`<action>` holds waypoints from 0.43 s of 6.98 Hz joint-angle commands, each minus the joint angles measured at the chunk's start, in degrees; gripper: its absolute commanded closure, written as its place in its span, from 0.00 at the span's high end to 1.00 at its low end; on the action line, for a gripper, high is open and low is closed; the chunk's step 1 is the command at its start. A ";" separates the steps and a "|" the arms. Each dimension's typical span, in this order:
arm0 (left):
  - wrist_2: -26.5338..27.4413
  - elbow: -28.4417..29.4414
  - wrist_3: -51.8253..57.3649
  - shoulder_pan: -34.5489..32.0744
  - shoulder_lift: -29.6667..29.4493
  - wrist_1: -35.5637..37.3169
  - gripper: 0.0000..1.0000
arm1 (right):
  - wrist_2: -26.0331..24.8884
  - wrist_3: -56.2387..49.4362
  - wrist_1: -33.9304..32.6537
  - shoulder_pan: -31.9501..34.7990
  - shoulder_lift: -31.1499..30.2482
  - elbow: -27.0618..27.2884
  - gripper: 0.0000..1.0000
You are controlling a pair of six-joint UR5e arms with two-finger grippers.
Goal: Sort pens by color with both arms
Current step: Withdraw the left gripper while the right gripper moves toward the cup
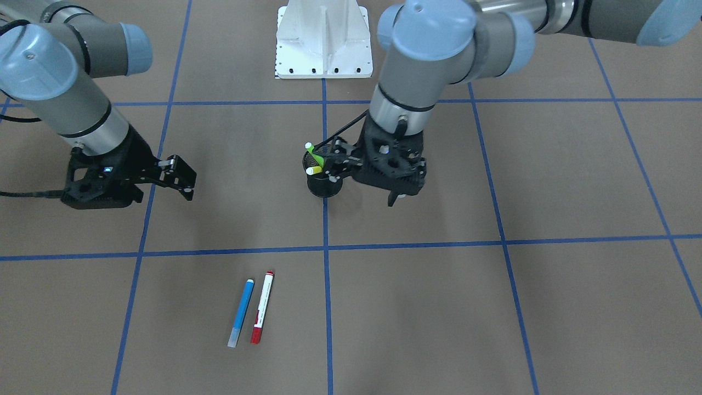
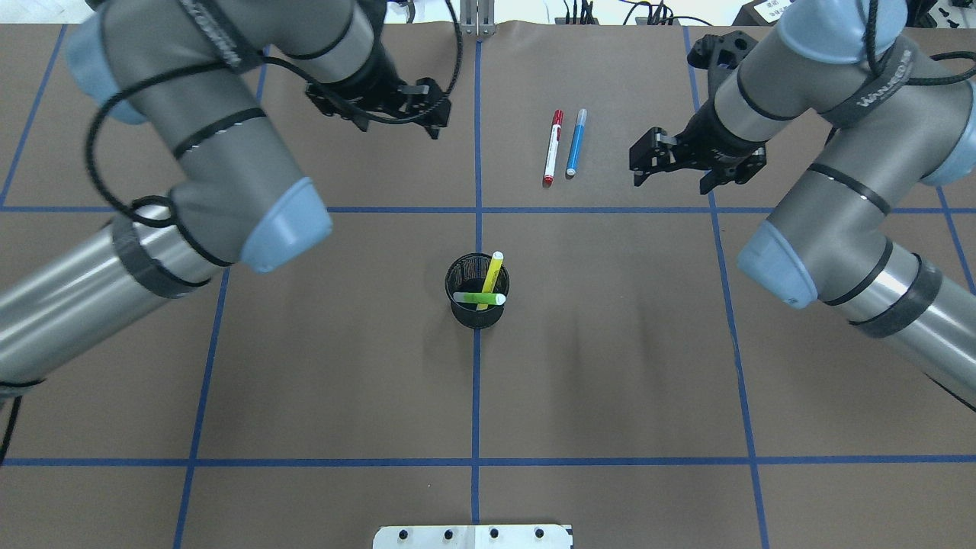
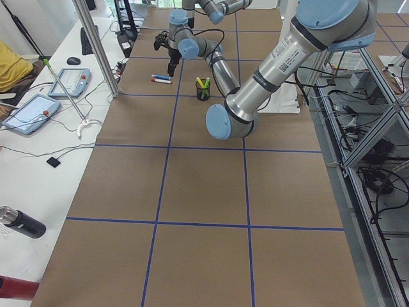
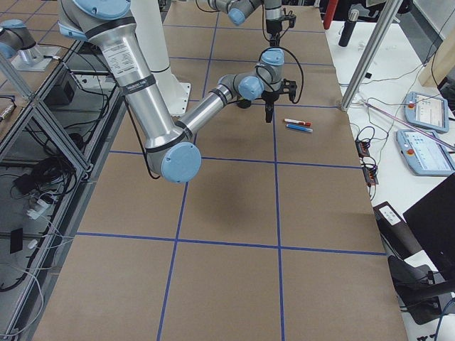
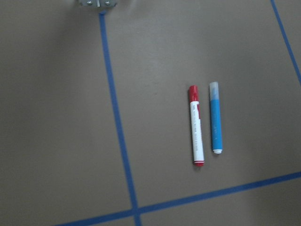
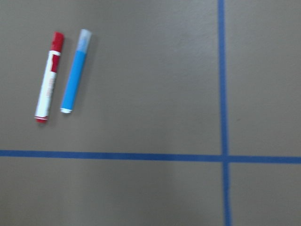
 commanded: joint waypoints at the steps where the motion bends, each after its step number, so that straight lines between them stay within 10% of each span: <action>1: -7.46 -11.09 13.19 -6.53 10.27 6.76 0.99 | -4.33 12.26 0.02 -7.05 5.05 0.79 1.00; 3: -8.12 -11.73 17.55 -8.05 13.57 6.68 0.99 | -9.35 17.91 1.84 -13.73 6.74 2.01 0.99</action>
